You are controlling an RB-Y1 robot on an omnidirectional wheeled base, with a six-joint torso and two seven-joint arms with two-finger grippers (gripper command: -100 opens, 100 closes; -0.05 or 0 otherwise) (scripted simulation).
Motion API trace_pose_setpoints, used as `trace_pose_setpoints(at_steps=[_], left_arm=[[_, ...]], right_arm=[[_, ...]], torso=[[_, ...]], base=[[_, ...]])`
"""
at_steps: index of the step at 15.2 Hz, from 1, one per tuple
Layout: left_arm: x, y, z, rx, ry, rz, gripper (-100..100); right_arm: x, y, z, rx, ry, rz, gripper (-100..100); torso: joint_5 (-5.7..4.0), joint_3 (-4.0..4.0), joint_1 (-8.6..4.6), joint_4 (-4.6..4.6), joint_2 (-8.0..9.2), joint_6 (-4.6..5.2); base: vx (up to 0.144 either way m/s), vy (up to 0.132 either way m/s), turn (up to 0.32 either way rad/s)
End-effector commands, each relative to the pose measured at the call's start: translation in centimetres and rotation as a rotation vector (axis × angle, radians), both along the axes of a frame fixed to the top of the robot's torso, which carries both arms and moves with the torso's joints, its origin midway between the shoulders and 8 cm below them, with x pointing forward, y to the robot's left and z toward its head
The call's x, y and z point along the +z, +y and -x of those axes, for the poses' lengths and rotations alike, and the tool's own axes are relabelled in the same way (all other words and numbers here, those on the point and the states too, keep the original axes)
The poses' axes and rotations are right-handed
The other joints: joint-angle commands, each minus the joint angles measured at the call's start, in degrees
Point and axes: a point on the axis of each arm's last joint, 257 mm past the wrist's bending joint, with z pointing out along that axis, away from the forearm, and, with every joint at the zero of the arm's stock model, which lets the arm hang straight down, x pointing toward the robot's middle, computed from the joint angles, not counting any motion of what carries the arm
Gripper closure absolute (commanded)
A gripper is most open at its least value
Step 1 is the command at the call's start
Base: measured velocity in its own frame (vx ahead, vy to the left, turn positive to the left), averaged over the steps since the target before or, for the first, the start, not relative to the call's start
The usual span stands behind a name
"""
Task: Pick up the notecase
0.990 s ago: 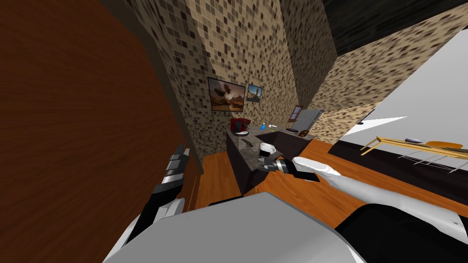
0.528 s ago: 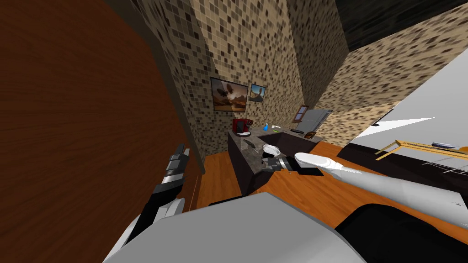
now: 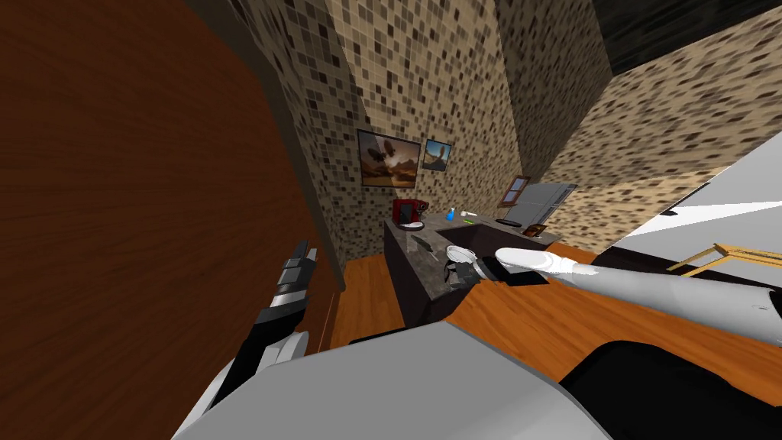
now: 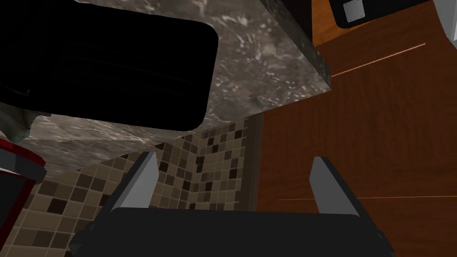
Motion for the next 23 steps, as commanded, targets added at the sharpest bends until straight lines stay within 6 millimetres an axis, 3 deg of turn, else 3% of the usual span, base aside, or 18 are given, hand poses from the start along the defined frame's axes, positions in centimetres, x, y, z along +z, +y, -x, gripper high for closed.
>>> trace_pose_setpoints(at_steps=[1, 2, 4, 7, 10, 12, 17, 21, 23], left_arm=[[0.0, 0.0, 0.0, 0.000, 0.000, 0.000, 0], [0.0, 0.0, 0.0, 0.000, 0.000, 0.000, 0], [0.0, 0.0, 0.0, 0.000, 0.000, 0.000, 0], [0.0, 0.0, 0.0, 0.000, 0.000, 0.000, 0], [0.0, 0.0, 0.0, 0.000, 0.000, 0.000, 0], [0.0, 0.0, 0.0, 0.000, 0.000, 0.000, 0], [0.0, 0.0, 0.0, 0.000, 0.000, 0.000, 0], [0.0, 0.0, 0.0, 0.000, 0.000, 0.000, 0], [0.0, 0.0, 0.0, 0.000, 0.000, 0.000, 0]], right_arm=[[0.3, -1.6, 0.1, 0.019, 0.017, 0.063, -100], [-0.1, -3.0, 0.7, 0.028, 0.038, 0.109, -100], [0.3, -3.4, 0.6, 0.038, 0.042, 0.131, -100], [0.3, -6.4, 1.9, 0.068, 0.095, 0.239, -100], [0.4, -8.0, 2.7, 0.087, 0.127, 0.294, -100], [0.0, -10.2, 4.8, 0.110, 0.196, 0.365, -100], [-0.3, -11.0, 6.0, 0.118, 0.233, 0.388, -100], [-1.5, -12.6, 9.9, 0.134, 0.334, 0.424, -100], [-1.8, -12.9, 10.9, 0.137, 0.359, 0.428, -100]], torso=[[0.00, 0.00, 0.00, 0.00, 0.00, 0.00], [0.00, -0.01, 0.00, 0.00, -0.01, 0.00], [0.00, -0.05, -0.02, -0.02, -0.09, 0.00], [0.00, -0.02, -0.01, -0.01, -0.03, 0.01], [0.01, -0.08, 0.02, -0.03, -0.13, 0.00], [-0.01, -0.11, -0.04, -0.04, -0.19, 0.00], [-0.02, -0.09, -0.01, -0.04, -0.14, 0.02], [-0.01, -0.01, 0.02, -0.01, -0.03, 0.03], [-0.02, -0.10, -0.02, -0.04, -0.17, 0.02]], base=[[0.063, -0.005, 0.087], [0.087, -0.010, 0.112], [0.070, -0.011, 0.067], [0.070, -0.007, 0.088], [0.094, -0.007, 0.086], [0.137, -0.019, 0.130], [0.093, -0.012, 0.052], [0.078, -0.008, 0.066], [0.108, -0.017, 0.061]])
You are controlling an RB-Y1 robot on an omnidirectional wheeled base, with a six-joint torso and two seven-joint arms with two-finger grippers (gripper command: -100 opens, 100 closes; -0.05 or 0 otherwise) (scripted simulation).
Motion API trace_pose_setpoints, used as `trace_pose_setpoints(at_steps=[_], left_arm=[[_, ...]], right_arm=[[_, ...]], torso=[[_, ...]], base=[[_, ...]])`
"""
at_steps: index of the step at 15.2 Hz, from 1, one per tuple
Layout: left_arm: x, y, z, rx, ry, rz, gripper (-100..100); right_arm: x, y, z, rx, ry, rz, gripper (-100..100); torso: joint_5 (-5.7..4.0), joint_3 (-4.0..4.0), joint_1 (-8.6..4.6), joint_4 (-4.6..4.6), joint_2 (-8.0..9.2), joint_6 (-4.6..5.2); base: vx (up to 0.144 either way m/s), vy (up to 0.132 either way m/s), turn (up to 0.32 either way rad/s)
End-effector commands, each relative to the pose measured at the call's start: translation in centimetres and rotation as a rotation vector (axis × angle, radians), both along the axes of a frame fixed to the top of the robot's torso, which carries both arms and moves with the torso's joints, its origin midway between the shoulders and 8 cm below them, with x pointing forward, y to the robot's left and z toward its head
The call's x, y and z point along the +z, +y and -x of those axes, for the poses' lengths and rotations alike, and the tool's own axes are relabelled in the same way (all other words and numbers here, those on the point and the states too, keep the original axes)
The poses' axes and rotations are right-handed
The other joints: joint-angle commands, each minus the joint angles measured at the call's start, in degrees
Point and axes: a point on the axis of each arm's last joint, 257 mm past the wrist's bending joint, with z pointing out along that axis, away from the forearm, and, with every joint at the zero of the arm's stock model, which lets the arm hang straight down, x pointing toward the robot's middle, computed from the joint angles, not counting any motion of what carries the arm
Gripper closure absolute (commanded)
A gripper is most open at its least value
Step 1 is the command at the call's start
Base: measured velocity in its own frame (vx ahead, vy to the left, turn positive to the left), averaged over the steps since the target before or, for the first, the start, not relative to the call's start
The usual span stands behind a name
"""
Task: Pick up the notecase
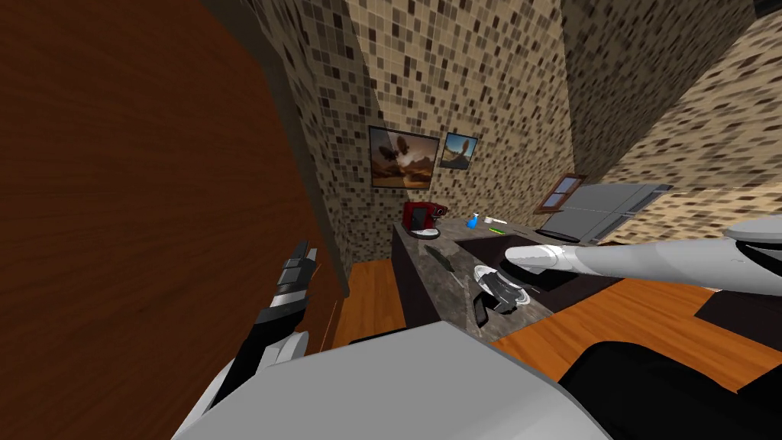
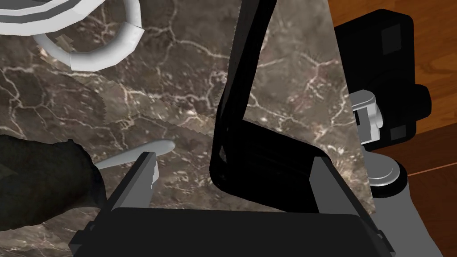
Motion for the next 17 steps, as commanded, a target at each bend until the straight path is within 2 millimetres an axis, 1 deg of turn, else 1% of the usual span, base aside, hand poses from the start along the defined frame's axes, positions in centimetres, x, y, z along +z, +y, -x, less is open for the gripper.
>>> trace_pose_setpoints(at_steps=[1, 2, 3, 6, 7, 8, 12, 13, 16, 17], left_arm=[[0.0, 0.0, 0.0, 0.000, 0.000, 0.000, 0], [0.0, 0.0, 0.0, 0.000, 0.000, 0.000, 0], [0.0, 0.0, 0.0, 0.000, 0.000, 0.000, 0], [0.0, 0.0, 0.0, 0.000, 0.000, 0.000, 0], [0.0, 0.0, 0.0, 0.000, 0.000, 0.000, 0], [0.0, 0.0, 0.0, 0.000, 0.000, 0.000, 0], [0.0, 0.0, 0.0, 0.000, 0.000, 0.000, 0], [0.0, 0.0, 0.0, 0.000, 0.000, 0.000, 0], [0.0, 0.0, 0.0, 0.000, 0.000, 0.000, 0], [0.0, 0.0, 0.0, 0.000, 0.000, 0.000, 0]], right_arm=[[-0.6, -0.6, 2.1, -0.005, 0.047, 0.010, -100], [-0.2, -0.1, 0.8, -0.001, 0.020, 0.005, -100], [-1.2, -0.6, 1.7, -0.013, 0.020, 0.005, -100], [-2.3, -1.2, 2.8, -0.026, 0.014, 0.004, -100], [-1.8, -0.9, 2.4, -0.022, 0.019, 0.003, -100], [-1.9, -1.0, 2.5, -0.022, 0.017, 0.004, 100], [-1.9, -1.0, 2.5, -0.020, 0.018, 0.004, 100], [-0.9, -0.5, 1.5, -0.010, 0.021, 0.005, 100], [-0.2, -0.1, 1.0, -0.002, 0.025, 0.006, 100], [-0.5, -0.3, 1.2, -0.002, 0.021, 0.006, 100]], torso=[[0.00, 0.00, 0.00, 0.00, 0.00, 0.00], [0.00, 0.00, 0.02, 0.00, -0.01, 0.00], [0.00, 0.04, 0.03, 0.01, 0.08, 0.01], [0.01, 0.22, 0.11, 0.09, 0.38, 0.02], [0.01, 0.26, 0.13, 0.10, 0.44, 0.03], [0.03, 0.27, 0.13, 0.12, 0.46, 0.03], [0.00, 0.24, 0.07, 0.10, 0.42, 0.01], [0.01, 0.24, 0.07, 0.10, 0.41, 0.02], [0.05, 0.25, 0.05, 0.11, 0.42, 0.05], [0.04, 0.24, 0.04, 0.10, 0.41, 0.03]], base=[[0.102, -0.007, 0.061], [0.063, -0.005, 0.025], [0.024, 0.007, 0.073], [-0.001, 0.020, 0.082], [-0.005, 0.016, 0.021], [0.000, 0.000, 0.000], [-0.001, 0.000, -0.005], [-0.005, -0.010, -0.086], [-0.003, -0.022, -0.084], [-0.001, -0.011, -0.003]])
